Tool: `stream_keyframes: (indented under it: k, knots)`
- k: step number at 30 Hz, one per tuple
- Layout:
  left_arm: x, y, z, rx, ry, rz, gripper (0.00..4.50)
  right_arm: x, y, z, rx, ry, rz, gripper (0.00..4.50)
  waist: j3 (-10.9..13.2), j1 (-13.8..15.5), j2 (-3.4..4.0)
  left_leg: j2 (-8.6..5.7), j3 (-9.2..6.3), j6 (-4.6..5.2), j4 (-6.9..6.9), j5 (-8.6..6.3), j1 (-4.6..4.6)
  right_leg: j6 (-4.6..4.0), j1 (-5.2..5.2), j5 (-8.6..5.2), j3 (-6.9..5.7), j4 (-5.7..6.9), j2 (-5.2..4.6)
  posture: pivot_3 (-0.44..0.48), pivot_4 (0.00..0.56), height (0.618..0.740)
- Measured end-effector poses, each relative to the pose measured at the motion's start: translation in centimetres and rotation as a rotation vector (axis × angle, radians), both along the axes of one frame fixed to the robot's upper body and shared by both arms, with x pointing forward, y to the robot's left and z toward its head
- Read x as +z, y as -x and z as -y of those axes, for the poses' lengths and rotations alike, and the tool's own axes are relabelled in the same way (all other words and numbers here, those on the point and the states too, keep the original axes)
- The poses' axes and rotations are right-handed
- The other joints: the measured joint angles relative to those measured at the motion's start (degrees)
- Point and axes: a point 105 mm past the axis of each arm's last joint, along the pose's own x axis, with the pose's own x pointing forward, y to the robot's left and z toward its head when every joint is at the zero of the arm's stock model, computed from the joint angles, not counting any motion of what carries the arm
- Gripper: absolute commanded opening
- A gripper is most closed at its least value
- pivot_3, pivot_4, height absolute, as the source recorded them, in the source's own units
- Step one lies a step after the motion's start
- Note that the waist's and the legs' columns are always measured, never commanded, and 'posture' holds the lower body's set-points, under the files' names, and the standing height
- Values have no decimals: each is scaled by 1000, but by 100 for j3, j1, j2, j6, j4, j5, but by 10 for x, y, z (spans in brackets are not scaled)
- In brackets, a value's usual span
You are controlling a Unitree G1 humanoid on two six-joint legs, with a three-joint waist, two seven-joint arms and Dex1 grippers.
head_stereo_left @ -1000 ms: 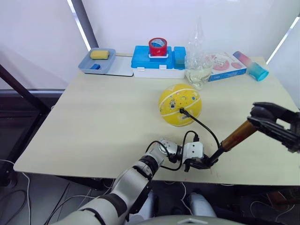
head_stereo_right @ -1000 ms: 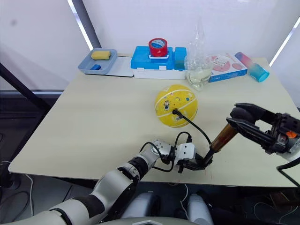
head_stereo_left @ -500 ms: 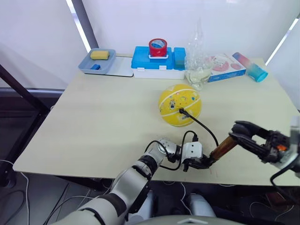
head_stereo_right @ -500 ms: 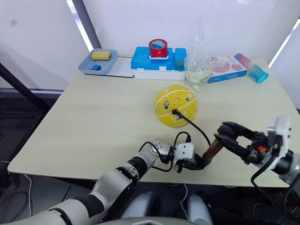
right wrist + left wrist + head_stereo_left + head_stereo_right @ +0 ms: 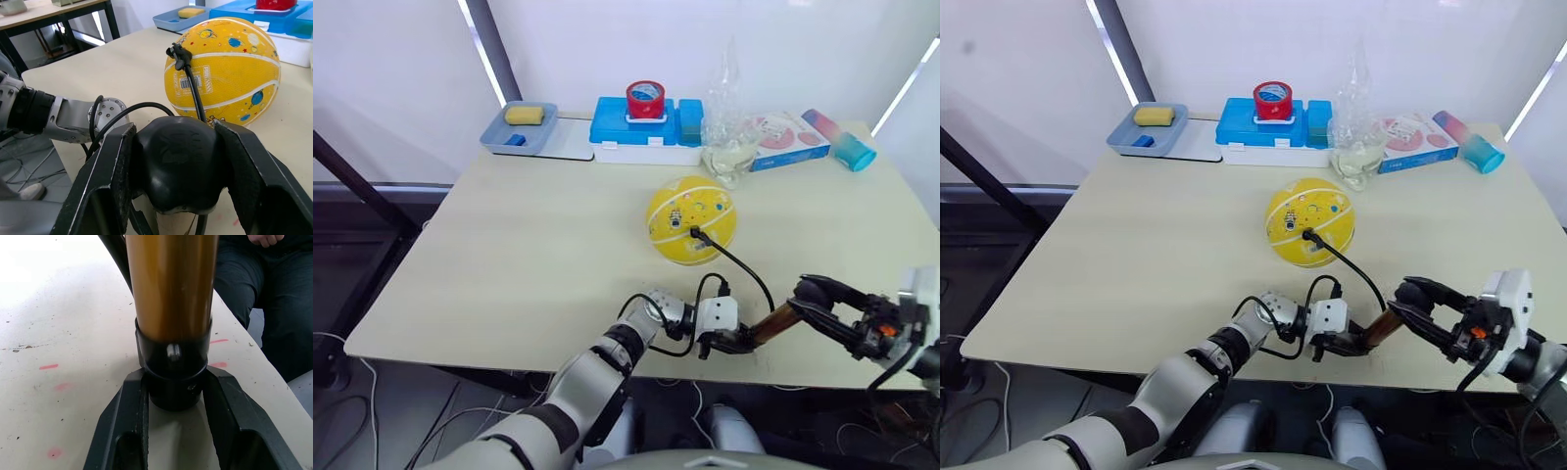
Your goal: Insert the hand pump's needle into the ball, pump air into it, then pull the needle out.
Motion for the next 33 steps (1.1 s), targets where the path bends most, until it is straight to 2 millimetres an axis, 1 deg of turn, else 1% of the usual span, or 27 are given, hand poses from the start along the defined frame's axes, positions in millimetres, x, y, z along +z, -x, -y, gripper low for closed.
stream_keyframes:
  k: [2, 7, 10, 12, 14, 17, 19, 20, 21, 22, 24, 27, 29, 31, 33]
  knots:
    - [0, 0, 0, -2, 2, 0, 1107, 25, 4, 3, 11, -9, 33, 2015, 5, 3, 1, 1, -9, 0, 0, 0, -4, 0, 0, 0, -7, 0, 0, 0, 150, 737]
    - [1, 0, 1, -2, 4, 0, 1107, 63, 10, 7, 18, -2, 71, 2015, 10, -2, -3, 1, -7, 0, 0, 0, -5, 0, 0, 0, -6, -2, -2, 0, 150, 737]
    - [1, 1, 1, -4, 5, -1, 1107, 78, 11, 7, 15, -9, 88, 2015, 12, 1, -6, 1, -7, 1, 0, 0, -7, 0, 0, 0, -6, -2, -3, 0, 150, 737]
    - [1, 1, 2, -5, 6, -1, 1107, 82, 12, 7, 14, -12, 93, 2015, 14, -1, -10, 1, -7, 1, 0, 1, -7, 0, 0, 0, -6, -3, -3, 0, 150, 737]
    - [1, 1, 2, -5, 6, -2, 1107, 81, 12, 8, 10, -11, 92, 2015, 15, 2, -13, 1, -7, 1, 0, 1, -7, 0, 0, 0, -6, -3, -3, 0, 150, 737]
    - [0, 1, 1, -4, 3, -2, 1107, 73, 12, 7, 12, -3, 80, 2015, 9, -12, -24, 2, -7, 2, 0, 1, -4, 0, 1, 0, -6, -1, -2, 0, 150, 737]
    - [-1, 1, 1, 0, -1, -3, 1107, 51, 9, 5, 0, -13, 53, 2015, 1, -14, -46, 2, -9, 1, 1, 1, -1, 0, 2, 0, -7, 4, 0, 0, 150, 737]
    - [-1, 1, 1, 0, 0, -3, 1107, 48, 8, 5, -2, -14, 46, 2015, 0, -13, -46, 2, -9, 1, 3, 1, -1, 0, 2, 0, -7, 5, 1, 0, 150, 737]
    - [-1, 1, 1, 1, 0, -3, 1107, 39, 6, 5, -9, -6, 38, 2015, -3, -17, -44, 2, -5, 1, 2, 1, -1, 0, 2, 0, -5, 4, -1, 0, 150, 737]
    - [-1, 1, 0, 2, -3, -4, 1107, 29, 4, 4, -12, -12, 39, 2015, -11, -20, -57, 2, -6, 1, 3, 1, 4, 0, 3, 0, -5, 6, 3, 0, 150, 737]
    - [-1, 0, 0, 4, -4, -4, 1107, 6, 0, 0, -20, -22, 20, 2015, -15, -24, -52, 1, -3, 1, 4, 1, 4, 0, 3, 0, -4, 7, 4, 0, 150, 737]
    - [-1, 0, 0, 5, -5, -2, 1107, -9, 0, -5, -9, 9, -3, 2015, -17, -22, -50, 1, -5, 0, 6, 1, 6, 0, 3, 0, -5, 9, 6, 0, 150, 737]
    - [-2, 0, 0, 4, -6, -2, 1107, -24, -2, -9, -10, 22, -19, 2015, -17, -16, -46, 1, -7, -3, 5, 3, 7, 0, 3, 0, -7, 10, 8, 0, 150, 737]
    - [-1, 1, 1, 3, -6, -1, 1107, -31, -3, -10, -10, 29, -26, 2015, -18, -16, -42, 0, -6, -3, 5, 3, 6, 0, 3, 0, -7, 9, 14, 0, 150, 737]
    - [-2, 1, 1, 3, -6, -1, 1107, -31, -3, -10, -9, 33, -17, 2015, -18, -16, -41, 0, -6, -3, 5, 3, 6, 0, 3, 0, -7, 9, 18, 0, 150, 737]
